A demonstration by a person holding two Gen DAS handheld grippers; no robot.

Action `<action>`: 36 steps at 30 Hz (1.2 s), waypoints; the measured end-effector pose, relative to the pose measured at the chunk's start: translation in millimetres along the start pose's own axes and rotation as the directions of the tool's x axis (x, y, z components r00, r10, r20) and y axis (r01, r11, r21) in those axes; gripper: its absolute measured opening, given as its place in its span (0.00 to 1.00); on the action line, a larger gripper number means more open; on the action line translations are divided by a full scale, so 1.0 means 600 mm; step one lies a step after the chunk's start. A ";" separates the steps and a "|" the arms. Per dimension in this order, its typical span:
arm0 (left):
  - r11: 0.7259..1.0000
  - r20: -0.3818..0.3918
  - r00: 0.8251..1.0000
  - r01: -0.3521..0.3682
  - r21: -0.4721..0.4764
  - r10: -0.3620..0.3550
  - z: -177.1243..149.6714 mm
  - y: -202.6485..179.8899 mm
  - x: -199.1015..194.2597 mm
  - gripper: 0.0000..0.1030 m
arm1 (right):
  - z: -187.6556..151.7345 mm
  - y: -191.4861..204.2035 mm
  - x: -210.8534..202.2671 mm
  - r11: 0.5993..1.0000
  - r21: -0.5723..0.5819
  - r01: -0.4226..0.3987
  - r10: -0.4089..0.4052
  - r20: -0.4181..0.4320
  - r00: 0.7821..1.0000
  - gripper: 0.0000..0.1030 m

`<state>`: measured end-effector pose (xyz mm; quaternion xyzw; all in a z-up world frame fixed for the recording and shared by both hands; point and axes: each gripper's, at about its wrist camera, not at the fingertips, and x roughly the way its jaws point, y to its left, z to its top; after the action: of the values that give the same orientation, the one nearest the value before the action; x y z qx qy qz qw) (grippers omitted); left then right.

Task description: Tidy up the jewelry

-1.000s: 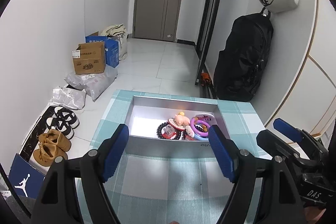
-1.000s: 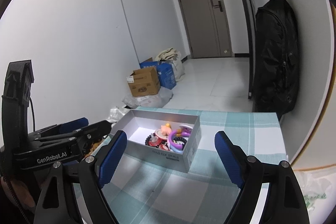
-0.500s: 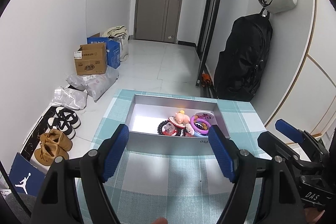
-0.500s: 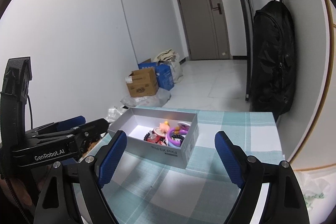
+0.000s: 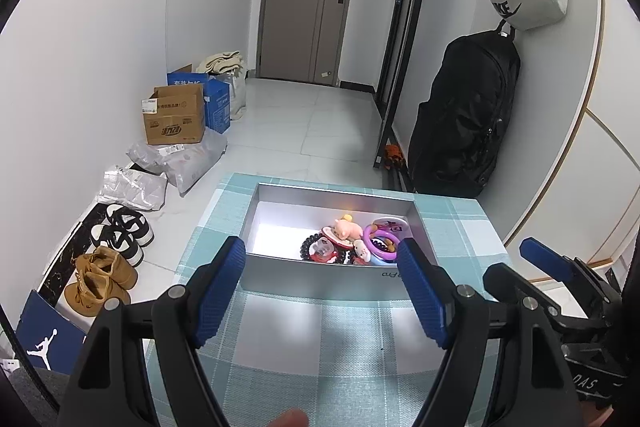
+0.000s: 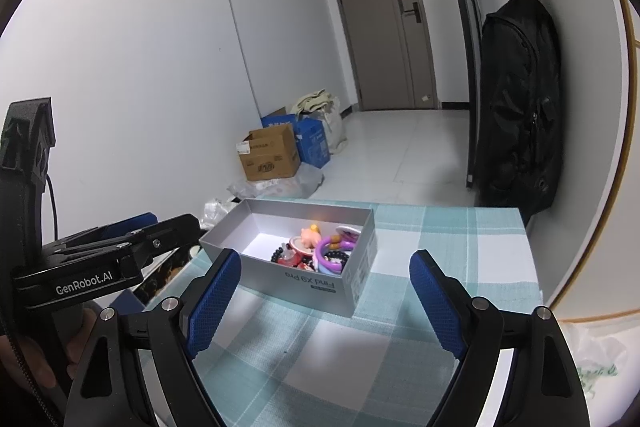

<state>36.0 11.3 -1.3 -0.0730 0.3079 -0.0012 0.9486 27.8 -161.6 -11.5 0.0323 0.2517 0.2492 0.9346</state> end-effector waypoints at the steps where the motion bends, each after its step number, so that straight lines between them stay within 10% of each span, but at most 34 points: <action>1: 1.000 0.002 1.000 0.002 0.003 -0.002 0.000 -0.001 -0.001 0.72 | -0.001 0.001 0.001 1.000 -0.001 0.000 0.000 -0.002 1.000 0.84; 36: 0.998 -0.003 0.999 0.037 0.044 -0.037 -0.003 -0.009 0.003 0.72 | -0.007 -0.001 0.010 1.000 0.003 0.009 -0.009 -0.023 1.000 0.86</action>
<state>36.6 5.4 -2.9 -0.0576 0.3075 -0.0257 0.9495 30.5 -159.8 -18.0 0.0299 0.2630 0.2451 0.9327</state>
